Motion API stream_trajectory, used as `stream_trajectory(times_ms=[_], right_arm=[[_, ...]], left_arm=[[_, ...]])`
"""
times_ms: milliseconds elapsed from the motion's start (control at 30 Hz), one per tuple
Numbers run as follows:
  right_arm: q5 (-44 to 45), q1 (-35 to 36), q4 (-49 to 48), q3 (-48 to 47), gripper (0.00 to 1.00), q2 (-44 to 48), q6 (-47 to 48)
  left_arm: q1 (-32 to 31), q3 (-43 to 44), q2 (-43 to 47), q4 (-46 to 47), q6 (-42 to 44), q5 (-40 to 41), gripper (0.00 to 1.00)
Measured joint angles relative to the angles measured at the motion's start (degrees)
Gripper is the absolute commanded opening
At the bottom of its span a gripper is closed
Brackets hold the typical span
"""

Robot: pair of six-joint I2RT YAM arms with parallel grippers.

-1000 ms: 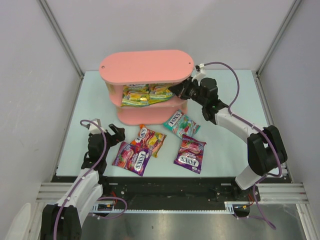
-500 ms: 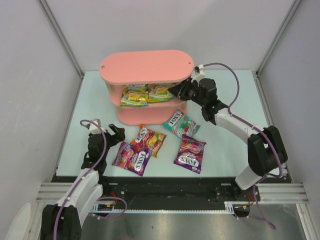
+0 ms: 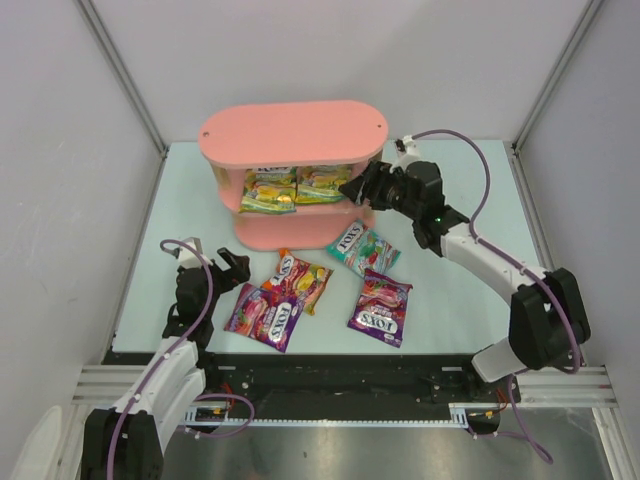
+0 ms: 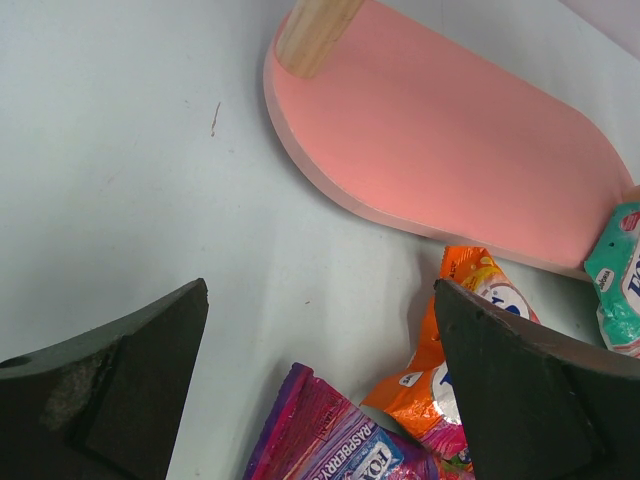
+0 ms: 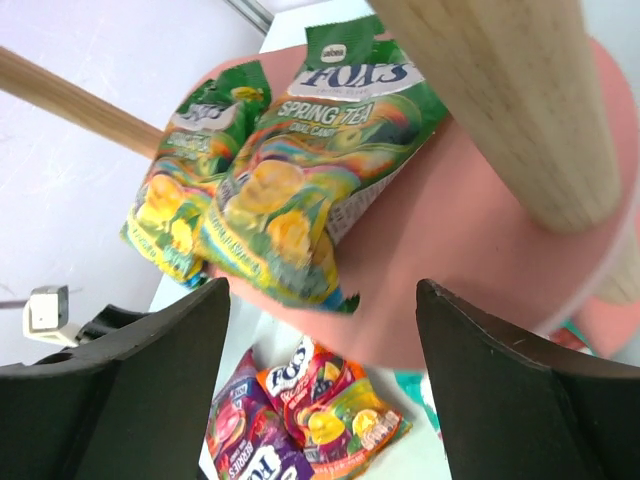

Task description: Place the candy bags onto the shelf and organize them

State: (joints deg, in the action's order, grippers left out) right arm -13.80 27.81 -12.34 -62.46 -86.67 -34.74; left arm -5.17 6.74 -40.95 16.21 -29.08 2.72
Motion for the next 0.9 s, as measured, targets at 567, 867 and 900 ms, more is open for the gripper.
stream_trajectory(times_ms=[567, 867, 900], right_arm=[[-0.44, -12.44, 0.87, 22.45, 0.79, 19.08, 3.39], [-8.41, -18.58, -5.81, 26.99, 0.74, 7.76, 2.27], [-9.88, -18.67, -7.80, 26.97, 0.75, 5.95, 2.36]], left_arm=[[0.07, 0.00, 0.00, 0.00, 0.00, -0.04, 1.00], [0.07, 0.00, 0.00, 0.00, 0.00, -0.13, 1.00], [0.07, 0.00, -0.02, 0.00, 0.00, -0.13, 1.00]])
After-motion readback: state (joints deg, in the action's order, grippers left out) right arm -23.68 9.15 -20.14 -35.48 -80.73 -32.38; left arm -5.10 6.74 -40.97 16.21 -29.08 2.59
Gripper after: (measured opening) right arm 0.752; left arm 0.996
